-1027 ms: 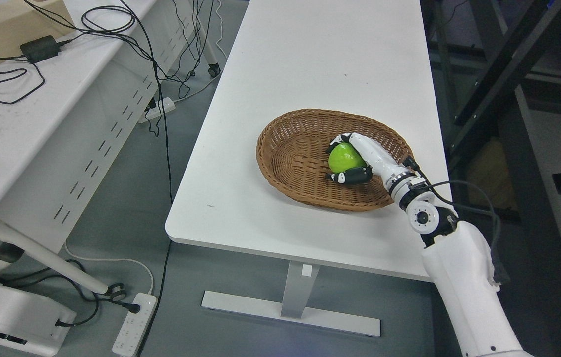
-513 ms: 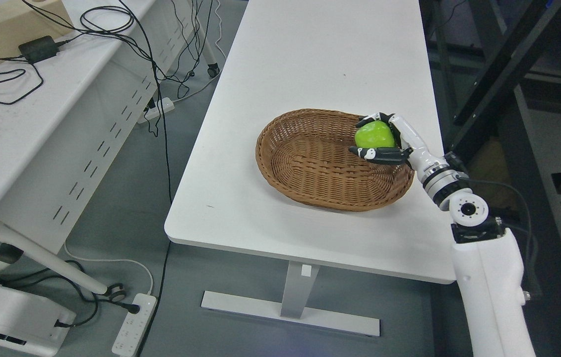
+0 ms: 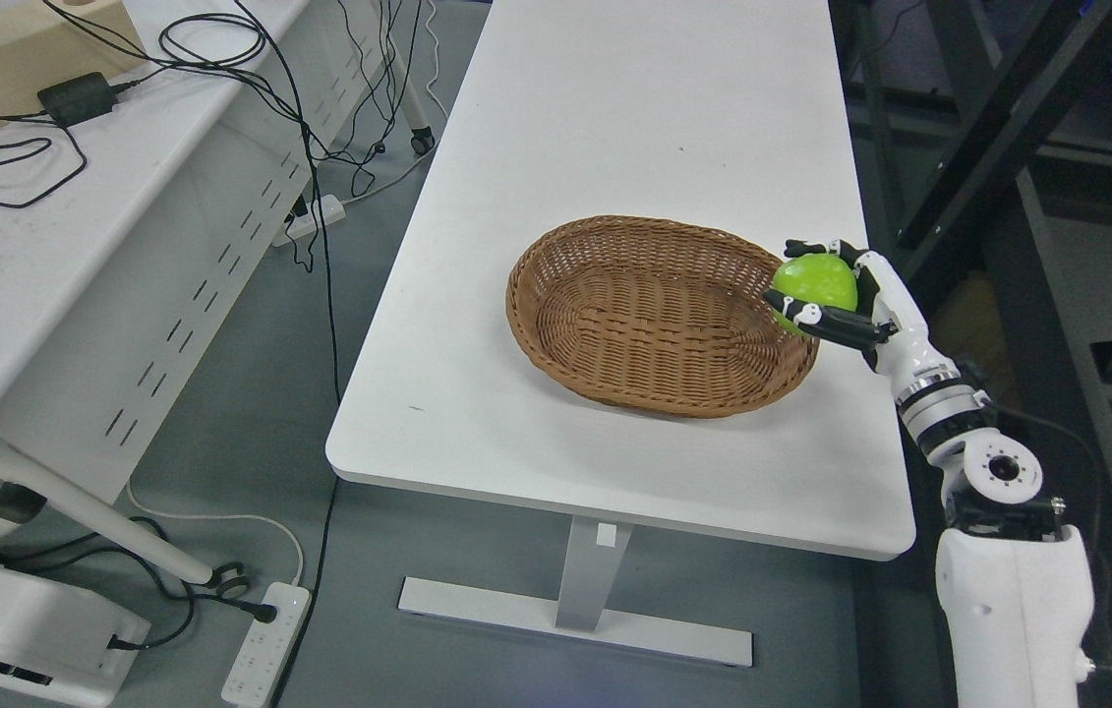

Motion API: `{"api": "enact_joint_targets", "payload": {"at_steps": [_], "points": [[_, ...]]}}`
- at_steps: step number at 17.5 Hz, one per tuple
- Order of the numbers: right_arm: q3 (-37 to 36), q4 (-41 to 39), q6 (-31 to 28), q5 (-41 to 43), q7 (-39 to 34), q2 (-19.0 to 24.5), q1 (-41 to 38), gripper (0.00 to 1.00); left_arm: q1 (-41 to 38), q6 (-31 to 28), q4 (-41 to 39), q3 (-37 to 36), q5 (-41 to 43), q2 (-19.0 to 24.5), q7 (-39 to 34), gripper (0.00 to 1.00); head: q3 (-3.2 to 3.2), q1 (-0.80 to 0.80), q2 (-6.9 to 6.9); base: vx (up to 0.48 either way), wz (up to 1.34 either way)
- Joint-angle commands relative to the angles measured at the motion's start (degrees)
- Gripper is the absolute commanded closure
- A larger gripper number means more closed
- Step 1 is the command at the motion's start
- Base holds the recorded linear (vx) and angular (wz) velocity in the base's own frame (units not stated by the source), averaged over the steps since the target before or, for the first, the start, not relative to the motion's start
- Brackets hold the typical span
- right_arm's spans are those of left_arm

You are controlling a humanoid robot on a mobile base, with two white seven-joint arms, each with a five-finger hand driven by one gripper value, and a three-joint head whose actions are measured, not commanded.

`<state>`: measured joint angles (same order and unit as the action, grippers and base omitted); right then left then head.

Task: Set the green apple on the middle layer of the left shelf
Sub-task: 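Lift the green apple out of the basket with the right hand, then hold the apple in the right hand while turning toward the black shelf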

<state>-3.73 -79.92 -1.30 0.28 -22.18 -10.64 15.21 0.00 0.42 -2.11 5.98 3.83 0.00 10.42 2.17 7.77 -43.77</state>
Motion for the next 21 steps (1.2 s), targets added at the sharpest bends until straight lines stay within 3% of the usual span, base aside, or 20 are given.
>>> {"api": "enact_joint_targets", "payload": {"at_steps": [1, 13, 21], "points": [[-8.3, -11.9, 0.0, 3.9, 0.5, 1.0, -10.4, 1.0, 1.2, 0.0, 0.0, 0.0, 0.0, 1.0, 0.0, 0.0, 0.0, 0.0, 0.0, -0.012, 0.0], [-10.1, -17.0, 0.7, 6.1, 0.1, 2.8, -20.2, 1.0, 1.2, 0.0, 0.0, 0.0, 0.0, 1.0, 0.0, 0.0, 0.0, 0.0, 0.0, -0.077, -0.08], [-7.2, -17.4, 6.0, 6.0, 0.1, 5.6, -26.5, 1.0, 1.2, 0.0, 0.0, 0.0, 0.0, 1.0, 0.0, 0.0, 0.0, 0.0, 0.0, -0.153, -0.14]]}}
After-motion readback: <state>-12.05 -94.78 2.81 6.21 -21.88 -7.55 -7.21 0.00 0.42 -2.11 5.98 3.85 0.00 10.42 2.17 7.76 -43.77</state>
